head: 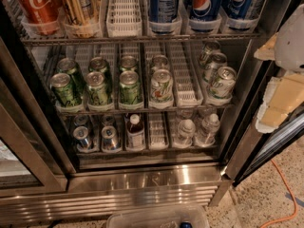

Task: Pick 7up can from middle shelf of fridge

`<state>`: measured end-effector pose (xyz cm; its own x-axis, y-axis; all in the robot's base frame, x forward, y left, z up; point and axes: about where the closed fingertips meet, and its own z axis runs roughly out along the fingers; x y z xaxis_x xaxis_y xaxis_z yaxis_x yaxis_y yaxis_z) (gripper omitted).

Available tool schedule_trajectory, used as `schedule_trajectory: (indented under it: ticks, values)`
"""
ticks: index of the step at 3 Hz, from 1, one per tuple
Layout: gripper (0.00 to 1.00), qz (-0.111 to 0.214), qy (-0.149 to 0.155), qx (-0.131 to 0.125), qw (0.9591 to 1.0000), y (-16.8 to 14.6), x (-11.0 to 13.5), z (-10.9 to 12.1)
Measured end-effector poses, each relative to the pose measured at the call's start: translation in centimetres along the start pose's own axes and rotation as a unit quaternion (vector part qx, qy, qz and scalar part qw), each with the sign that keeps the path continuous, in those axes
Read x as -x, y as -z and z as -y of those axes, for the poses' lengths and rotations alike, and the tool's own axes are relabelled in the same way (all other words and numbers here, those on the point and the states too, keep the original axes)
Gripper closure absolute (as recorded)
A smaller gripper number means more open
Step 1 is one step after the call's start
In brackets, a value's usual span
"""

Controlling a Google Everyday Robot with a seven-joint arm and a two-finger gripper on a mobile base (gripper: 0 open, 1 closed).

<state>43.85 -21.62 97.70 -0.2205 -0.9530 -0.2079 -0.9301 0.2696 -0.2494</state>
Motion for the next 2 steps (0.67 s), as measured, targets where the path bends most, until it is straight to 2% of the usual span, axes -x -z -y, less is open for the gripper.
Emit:
schedule_trajectory:
  ticks: [2]
  values:
    - [0.00,0.010,-0.007,0.000,0.9999,-0.30,-0.04,-0.19]
